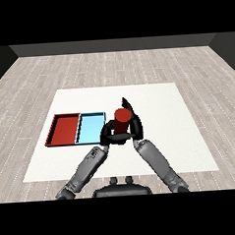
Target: Pick the red can and put it in the red box
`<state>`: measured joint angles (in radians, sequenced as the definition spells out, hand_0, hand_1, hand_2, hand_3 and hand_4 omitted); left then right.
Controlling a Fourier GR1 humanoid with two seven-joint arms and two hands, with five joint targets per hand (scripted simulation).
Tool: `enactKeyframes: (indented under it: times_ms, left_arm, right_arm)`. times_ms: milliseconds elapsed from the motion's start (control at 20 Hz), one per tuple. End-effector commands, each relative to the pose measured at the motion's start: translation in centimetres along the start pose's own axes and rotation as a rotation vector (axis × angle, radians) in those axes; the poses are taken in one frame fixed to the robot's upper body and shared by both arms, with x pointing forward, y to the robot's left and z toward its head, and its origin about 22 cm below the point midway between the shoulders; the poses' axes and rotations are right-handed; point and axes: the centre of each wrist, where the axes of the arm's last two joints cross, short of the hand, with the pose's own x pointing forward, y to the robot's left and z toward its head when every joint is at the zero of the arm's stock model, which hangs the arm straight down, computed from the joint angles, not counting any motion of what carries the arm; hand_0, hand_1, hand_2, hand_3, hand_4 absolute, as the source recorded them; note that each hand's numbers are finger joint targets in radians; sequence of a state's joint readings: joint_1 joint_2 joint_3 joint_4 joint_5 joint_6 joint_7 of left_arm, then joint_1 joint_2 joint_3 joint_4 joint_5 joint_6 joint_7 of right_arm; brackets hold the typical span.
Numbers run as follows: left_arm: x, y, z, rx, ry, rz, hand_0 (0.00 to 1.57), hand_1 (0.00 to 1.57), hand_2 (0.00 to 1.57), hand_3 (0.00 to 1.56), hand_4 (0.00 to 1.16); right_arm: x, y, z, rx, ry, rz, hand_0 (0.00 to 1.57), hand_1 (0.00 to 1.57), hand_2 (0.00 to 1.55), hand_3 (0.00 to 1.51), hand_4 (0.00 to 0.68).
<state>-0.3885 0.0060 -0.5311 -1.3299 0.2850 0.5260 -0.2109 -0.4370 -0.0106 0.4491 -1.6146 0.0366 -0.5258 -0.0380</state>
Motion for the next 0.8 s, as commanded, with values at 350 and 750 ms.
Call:
enactKeyframes:
  times_ms: [350, 750]
  left_arm:
    - [1.5, 1.8, 1.8, 0.006, -0.032, -0.036, 1.57, 1.57, 1.57, 1.46, 1.13]
    - [1.0, 6.8, -2.1, 0.106, -0.048, -0.115, 1.57, 1.57, 1.57, 1.46, 1.14]
  right_arm:
    - [1.9, -5.0, 1.0, -0.091, -0.080, -0.047, 0.00, 0.00, 0.00, 0.00, 0.000]
    - [3.8, -12.3, 6.7, -0.177, -0.067, 0.012, 0.00, 0.00, 0.00, 0.00, 0.000]
